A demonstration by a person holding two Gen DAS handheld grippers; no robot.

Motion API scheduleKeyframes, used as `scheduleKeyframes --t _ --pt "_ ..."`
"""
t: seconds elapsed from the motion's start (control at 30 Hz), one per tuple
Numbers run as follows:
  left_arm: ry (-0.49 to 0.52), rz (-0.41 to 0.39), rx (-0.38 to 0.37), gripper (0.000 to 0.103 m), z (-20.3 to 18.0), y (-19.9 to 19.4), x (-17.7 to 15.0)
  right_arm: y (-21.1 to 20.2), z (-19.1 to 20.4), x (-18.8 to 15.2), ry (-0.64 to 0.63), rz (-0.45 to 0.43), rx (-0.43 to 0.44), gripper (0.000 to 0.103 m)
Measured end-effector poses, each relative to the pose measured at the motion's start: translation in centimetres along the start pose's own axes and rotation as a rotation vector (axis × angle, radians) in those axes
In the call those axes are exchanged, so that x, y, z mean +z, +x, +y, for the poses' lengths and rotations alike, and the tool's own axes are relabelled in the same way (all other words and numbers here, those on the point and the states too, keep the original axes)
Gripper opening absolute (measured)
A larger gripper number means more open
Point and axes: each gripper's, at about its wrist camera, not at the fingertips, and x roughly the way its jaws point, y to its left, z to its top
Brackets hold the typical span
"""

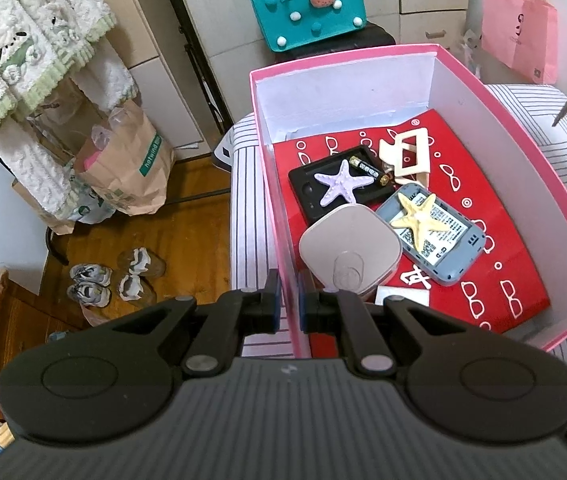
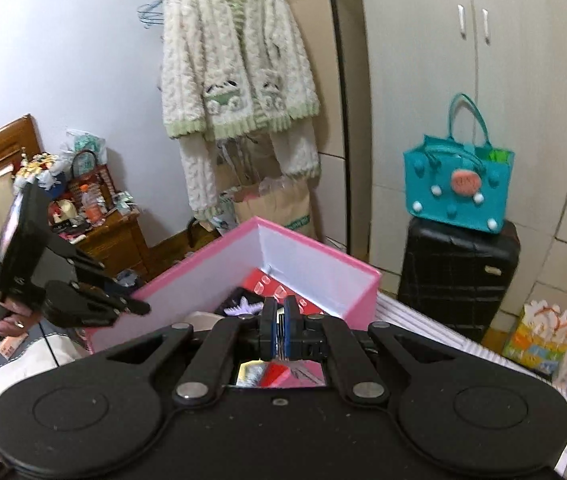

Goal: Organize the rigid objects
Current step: 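Carry the silver keys into the pink box and release them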

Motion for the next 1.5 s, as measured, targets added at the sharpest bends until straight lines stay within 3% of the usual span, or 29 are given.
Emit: scheduleKeyframes --t 0.2,0.53,0.8,1.03,1.23,1.3,1.4,1.5 --pt "0.000 0.004 -0.012 0.007 0.2 0.0 0.0 1.7 1.2 0.6 -0.004 0.018 0.095 0.004" --pt "-0.023 -0.007 -0.030 0.007 0.6 -0.1 -0.1 7.4 2.8 -0.8 0.021 0.130 0.213 0.004" --pt "-0.028 -0.011 -0.042 0.007 0.9 -0.1 -0.2 11.2 4.4 -0.6 0.027 0.164 0.269 0.004" --pt "-0.024 -0.014 -0.054 0.007 1.0 -0.1 -0.3 14.4 5.7 0.1 -0.008 0.199 0.279 0.004" --pt "-0.027 -0.023 -0.064 0.007 1.2 -0.1 -0.4 17.3 5.9 0.2 -0.025 0.213 0.202 0.005" --pt "-0.033 -0.024 -0.069 0.007 1.3 -0.1 -0.5 17.6 6.3 0.2 -0.038 0.210 0.171 0.006" --pt "-0.042 -0.028 -0.074 0.007 1.4 -0.2 -0.6 17.6 6.2 0.1 -0.004 0.220 0.199 0.009" --pt "-0.048 -0.031 -0.075 0.007 1.4 -0.2 -0.5 16.6 5.9 0.0 -0.014 0.186 0.146 0.012"
